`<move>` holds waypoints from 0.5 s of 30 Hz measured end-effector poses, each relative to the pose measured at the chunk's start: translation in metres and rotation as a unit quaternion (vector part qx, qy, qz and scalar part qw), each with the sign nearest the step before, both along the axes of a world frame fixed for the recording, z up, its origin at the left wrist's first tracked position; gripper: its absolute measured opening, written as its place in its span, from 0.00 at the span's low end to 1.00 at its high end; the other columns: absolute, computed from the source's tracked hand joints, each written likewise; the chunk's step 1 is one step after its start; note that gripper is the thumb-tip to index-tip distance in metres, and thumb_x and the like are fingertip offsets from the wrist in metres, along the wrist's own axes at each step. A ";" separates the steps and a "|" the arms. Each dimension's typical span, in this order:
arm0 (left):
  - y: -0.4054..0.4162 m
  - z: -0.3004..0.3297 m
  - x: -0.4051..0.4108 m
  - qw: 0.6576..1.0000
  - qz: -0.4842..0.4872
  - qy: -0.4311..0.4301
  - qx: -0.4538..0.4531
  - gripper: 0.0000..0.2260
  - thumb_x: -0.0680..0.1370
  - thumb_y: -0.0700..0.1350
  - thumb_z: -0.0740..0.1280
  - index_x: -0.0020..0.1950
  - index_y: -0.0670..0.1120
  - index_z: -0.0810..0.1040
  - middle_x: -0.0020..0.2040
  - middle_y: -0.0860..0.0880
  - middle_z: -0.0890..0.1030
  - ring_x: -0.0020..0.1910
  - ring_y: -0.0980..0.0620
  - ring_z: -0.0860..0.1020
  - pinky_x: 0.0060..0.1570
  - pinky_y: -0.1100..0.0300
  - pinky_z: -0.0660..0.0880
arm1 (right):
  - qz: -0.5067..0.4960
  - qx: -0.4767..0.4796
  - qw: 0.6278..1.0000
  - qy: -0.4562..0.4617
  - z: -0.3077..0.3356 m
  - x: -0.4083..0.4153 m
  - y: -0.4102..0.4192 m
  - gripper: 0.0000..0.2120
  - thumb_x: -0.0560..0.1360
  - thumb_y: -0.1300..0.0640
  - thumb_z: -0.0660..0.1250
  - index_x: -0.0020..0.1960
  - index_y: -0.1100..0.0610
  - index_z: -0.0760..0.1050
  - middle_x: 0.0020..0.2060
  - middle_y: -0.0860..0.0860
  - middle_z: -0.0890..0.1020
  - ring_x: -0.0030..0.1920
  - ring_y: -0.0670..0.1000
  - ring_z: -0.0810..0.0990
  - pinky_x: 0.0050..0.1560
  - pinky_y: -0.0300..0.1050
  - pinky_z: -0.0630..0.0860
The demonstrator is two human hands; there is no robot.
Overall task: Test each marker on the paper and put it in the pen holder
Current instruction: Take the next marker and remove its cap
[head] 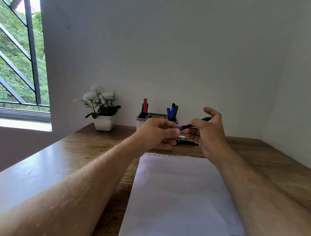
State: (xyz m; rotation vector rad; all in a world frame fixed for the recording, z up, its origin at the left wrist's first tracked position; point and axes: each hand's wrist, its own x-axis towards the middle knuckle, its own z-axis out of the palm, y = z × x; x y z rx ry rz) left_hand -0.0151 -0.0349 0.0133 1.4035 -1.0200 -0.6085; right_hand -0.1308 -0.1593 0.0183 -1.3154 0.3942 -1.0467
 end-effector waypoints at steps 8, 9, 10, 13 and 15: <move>0.006 0.000 0.015 0.977 0.084 0.135 -0.146 0.07 0.76 0.34 0.70 0.51 0.42 0.79 0.46 0.42 0.85 0.42 0.48 0.85 0.42 0.59 0.83 | 0.038 -0.038 0.996 0.074 -0.001 -0.005 0.009 0.06 0.71 0.67 0.74 0.45 0.62 0.79 0.33 0.59 0.84 0.27 0.52 0.80 0.29 0.45 0.81; 0.006 0.000 0.017 0.974 0.087 0.145 -0.153 0.07 0.76 0.33 0.70 0.52 0.43 0.79 0.49 0.41 0.84 0.44 0.48 0.85 0.43 0.58 0.83 | 0.046 -0.044 0.995 0.082 -0.001 -0.005 0.010 0.06 0.71 0.66 0.75 0.45 0.62 0.79 0.33 0.59 0.84 0.27 0.52 0.80 0.28 0.44 0.80; 0.006 0.000 0.018 0.971 0.087 0.155 -0.161 0.08 0.76 0.32 0.69 0.52 0.43 0.79 0.52 0.40 0.83 0.48 0.47 0.84 0.45 0.58 0.83 | 0.057 -0.051 0.993 0.092 -0.002 -0.005 0.011 0.06 0.71 0.66 0.75 0.45 0.63 0.79 0.34 0.60 0.84 0.26 0.52 0.80 0.27 0.44 0.79; 0.004 0.001 0.018 0.963 0.079 0.180 -0.186 0.12 0.78 0.30 0.64 0.56 0.44 0.80 0.56 0.40 0.81 0.53 0.46 0.83 0.50 0.57 0.82 | 0.090 -0.080 0.981 0.153 -0.003 -0.005 0.014 0.06 0.72 0.65 0.74 0.45 0.62 0.78 0.33 0.60 0.83 0.25 0.53 0.78 0.26 0.43 0.77; 0.005 0.002 0.016 0.960 0.085 0.182 -0.193 0.13 0.81 0.32 0.62 0.58 0.44 0.81 0.54 0.41 0.81 0.52 0.48 0.83 0.49 0.57 0.82 | 0.102 -0.101 0.970 0.198 -0.004 -0.004 0.017 0.07 0.73 0.65 0.73 0.44 0.60 0.75 0.30 0.58 0.83 0.24 0.53 0.77 0.25 0.42 0.75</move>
